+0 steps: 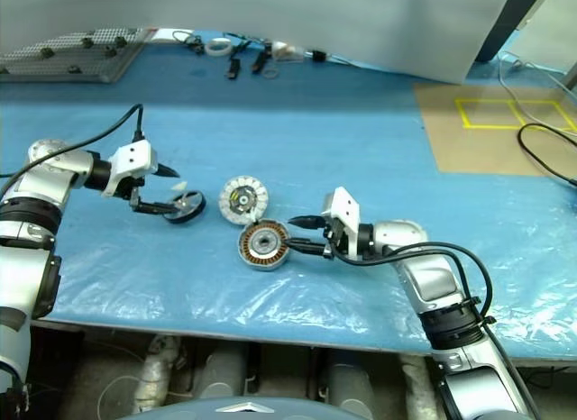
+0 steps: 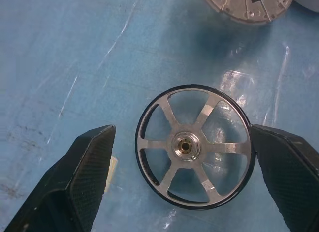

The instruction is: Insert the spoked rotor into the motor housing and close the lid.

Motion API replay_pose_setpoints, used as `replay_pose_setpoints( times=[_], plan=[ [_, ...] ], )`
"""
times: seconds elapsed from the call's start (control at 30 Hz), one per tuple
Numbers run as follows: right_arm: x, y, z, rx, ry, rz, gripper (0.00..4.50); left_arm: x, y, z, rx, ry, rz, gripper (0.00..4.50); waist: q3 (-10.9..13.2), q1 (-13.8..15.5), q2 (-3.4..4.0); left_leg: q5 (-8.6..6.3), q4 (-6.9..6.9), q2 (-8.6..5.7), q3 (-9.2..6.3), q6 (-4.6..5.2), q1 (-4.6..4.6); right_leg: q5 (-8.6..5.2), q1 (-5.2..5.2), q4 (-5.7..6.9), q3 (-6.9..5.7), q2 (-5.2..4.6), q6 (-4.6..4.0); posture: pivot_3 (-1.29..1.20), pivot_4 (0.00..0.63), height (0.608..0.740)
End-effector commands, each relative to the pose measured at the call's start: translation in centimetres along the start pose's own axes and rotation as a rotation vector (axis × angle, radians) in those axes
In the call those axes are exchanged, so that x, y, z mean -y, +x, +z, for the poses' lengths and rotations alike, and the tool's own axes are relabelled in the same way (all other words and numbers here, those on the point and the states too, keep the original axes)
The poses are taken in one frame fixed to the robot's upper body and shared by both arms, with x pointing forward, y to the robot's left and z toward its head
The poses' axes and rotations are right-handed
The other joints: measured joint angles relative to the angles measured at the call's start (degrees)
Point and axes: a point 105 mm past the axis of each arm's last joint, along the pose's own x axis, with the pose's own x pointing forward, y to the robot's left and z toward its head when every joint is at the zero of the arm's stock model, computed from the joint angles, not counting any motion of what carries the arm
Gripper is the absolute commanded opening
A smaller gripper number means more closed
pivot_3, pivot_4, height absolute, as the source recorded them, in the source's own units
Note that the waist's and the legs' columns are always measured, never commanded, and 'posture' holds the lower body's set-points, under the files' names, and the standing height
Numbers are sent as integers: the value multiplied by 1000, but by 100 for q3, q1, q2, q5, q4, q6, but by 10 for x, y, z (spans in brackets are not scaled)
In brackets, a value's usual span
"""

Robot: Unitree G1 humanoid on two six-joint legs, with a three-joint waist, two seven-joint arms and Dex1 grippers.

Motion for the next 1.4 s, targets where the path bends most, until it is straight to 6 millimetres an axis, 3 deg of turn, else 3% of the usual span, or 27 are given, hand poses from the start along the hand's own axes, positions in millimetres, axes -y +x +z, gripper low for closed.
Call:
replay_pose_setpoints(
  times=[0.03,0.33,0.77,0.93,1.03,1.2,1.4],
  plan=[
    [-2,0,-1,8,-21,-1,2149,-9,-7,11,-18,93,13,4500,1,3,-2,0,0,0,-1,0,-1,0,0,0,-1,0,0,0,150,740],
    [-5,-4,-13,-14,-11,-27,2149,-5,4,6,-146,205,-69,4500,4,2,-6,0,2,0,-5,0,-3,2,-1,1,-6,0,3,0,150,740],
    [-12,-11,-26,-40,11,-67,2149,-3,11,1,-196,204,-103,4500,6,5,-10,-1,3,0,-8,0,-4,5,0,1,-9,-1,9,0,150,740],
    [-13,-11,-25,-43,10,-76,2149,-12,7,20,-85,166,-54,4500,8,10,-13,-1,4,0,-9,1,-5,5,1,1,-9,0,9,0,150,740],
    [-13,-10,-22,-43,9,-79,2149,-11,3,19,-83,167,-60,4500,11,14,-18,-1,5,0,-10,1,-5,5,1,2,-11,-1,9,0,150,740],
    [-15,-4,-13,-40,4,-68,2175,-8,3,10,-124,177,-65,3299,11,6,-18,-1,4,0,-10,1,-5,5,1,1,-11,-1,9,0,150,740],
    [-15,-3,-4,-43,1,-67,2175,2,7,-5,-176,171,-101,3299,11,4,-18,-1,4,0,-11,0,-4,5,2,1,-11,-1,10,0,150,740]
  ],
)
